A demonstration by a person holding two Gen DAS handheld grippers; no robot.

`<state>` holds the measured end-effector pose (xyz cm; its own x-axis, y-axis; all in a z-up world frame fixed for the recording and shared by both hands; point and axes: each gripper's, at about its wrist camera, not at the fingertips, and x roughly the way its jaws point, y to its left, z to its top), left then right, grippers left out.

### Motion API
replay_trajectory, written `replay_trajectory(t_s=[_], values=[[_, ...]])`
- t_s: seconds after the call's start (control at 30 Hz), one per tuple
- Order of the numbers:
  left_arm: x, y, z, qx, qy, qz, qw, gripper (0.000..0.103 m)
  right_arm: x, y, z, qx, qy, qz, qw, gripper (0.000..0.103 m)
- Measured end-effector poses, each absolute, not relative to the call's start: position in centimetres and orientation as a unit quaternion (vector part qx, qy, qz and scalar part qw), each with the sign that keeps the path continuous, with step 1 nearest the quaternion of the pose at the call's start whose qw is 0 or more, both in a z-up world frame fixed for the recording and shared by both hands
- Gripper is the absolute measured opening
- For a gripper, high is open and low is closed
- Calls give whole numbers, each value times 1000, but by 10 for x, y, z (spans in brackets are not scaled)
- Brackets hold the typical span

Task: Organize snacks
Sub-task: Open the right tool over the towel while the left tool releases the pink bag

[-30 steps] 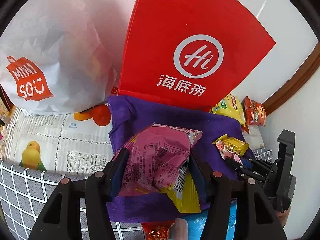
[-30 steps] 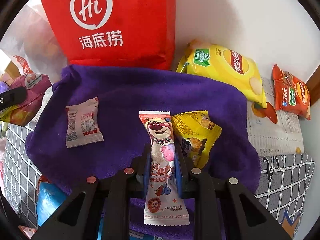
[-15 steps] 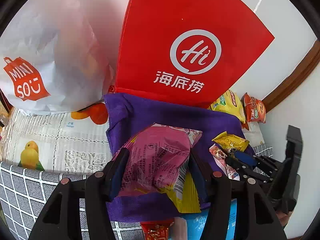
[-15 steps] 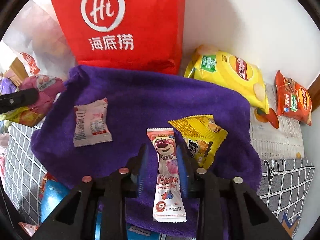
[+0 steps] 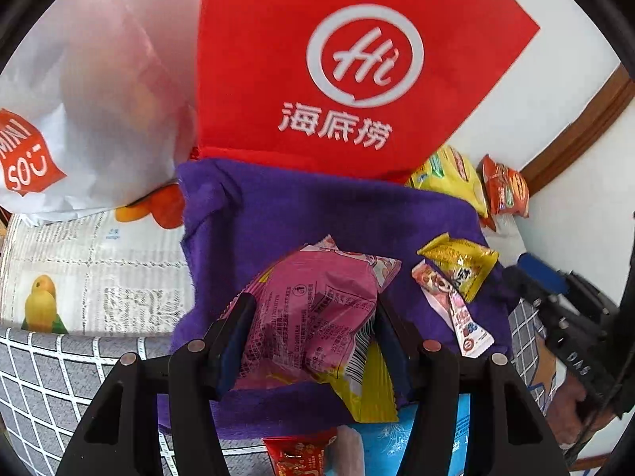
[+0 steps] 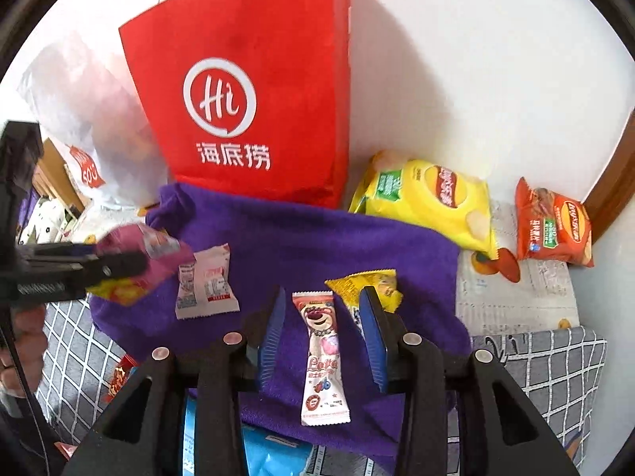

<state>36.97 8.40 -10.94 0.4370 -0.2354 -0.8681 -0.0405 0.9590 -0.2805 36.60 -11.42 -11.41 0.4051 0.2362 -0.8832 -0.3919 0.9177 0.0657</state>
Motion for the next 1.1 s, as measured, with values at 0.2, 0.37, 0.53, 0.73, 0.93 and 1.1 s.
replay_trajectory(t_s=[0.2, 0.37, 0.53, 0.73, 0.93, 1.1], values=[[370, 76, -116, -119, 538, -59, 832, 58, 369, -122, -111, -68, 512, 180, 837, 40], [370, 72, -115, -114, 540, -64, 832, 58, 370, -125, -109, -64, 511, 176, 839, 40], [368, 72, -109, -137, 528, -84, 834, 62, 368, -123, -107, -63, 507, 177, 841, 42], [361, 74, -91, -142, 507, -93, 845, 68, 363, -119, -102, -66, 500, 175, 846, 45], [353, 79, -76, -147, 495, -96, 851, 69, 356, -115, -92, -55, 493, 171, 851, 55], [344, 80, -65, -152, 491, -95, 853, 69, 342, -119, -82, -37, 494, 145, 856, 57]])
